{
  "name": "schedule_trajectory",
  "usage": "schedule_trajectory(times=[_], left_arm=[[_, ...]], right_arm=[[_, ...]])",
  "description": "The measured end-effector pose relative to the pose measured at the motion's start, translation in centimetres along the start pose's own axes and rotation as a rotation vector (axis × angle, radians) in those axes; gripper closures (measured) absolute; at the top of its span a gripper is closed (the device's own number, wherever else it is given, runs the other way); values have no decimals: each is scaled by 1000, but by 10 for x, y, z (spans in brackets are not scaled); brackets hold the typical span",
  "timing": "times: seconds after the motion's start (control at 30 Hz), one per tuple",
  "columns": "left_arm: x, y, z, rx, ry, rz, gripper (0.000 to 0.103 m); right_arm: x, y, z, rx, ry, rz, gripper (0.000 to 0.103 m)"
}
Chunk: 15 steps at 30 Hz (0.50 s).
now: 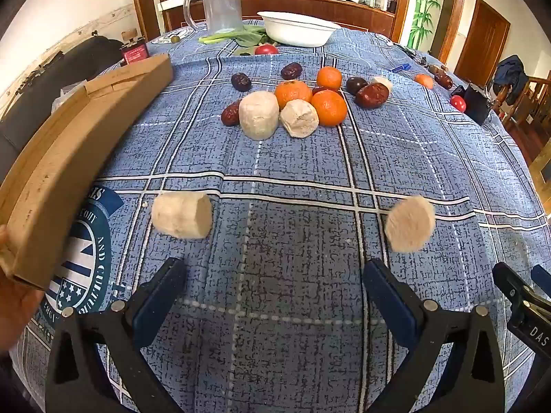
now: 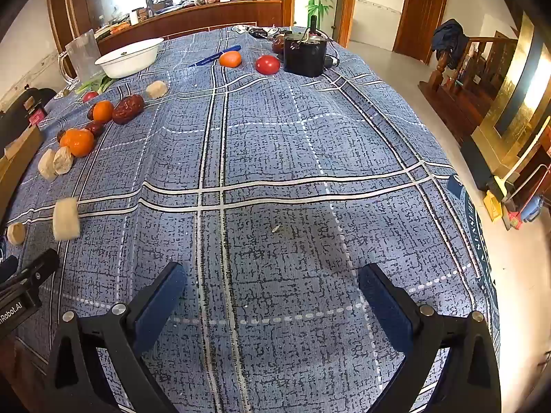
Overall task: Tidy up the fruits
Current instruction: 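Move both tools toward the beige pastries near the cardboard tray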
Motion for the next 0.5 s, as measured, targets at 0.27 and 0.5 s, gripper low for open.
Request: schedule_trajectory(times=[0.27, 0.5], left_arm=[[0, 0, 0, -3, -2, 2, 0], [0, 0, 0, -3, -2, 2, 0]], right_arm=[[0, 0, 0, -2, -2, 2, 1], [0, 0, 0, -2, -2, 2, 1]])
Point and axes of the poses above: each gripper's, at about its wrist camera, not at the fingertips, and y roughly against the way its jaws point, x to its left, z to its top, the point moved 4 cm from there along -y, roughly the way its jaws point, and after that the axes turned 7 degrees about -z, right-handed, at the moved point
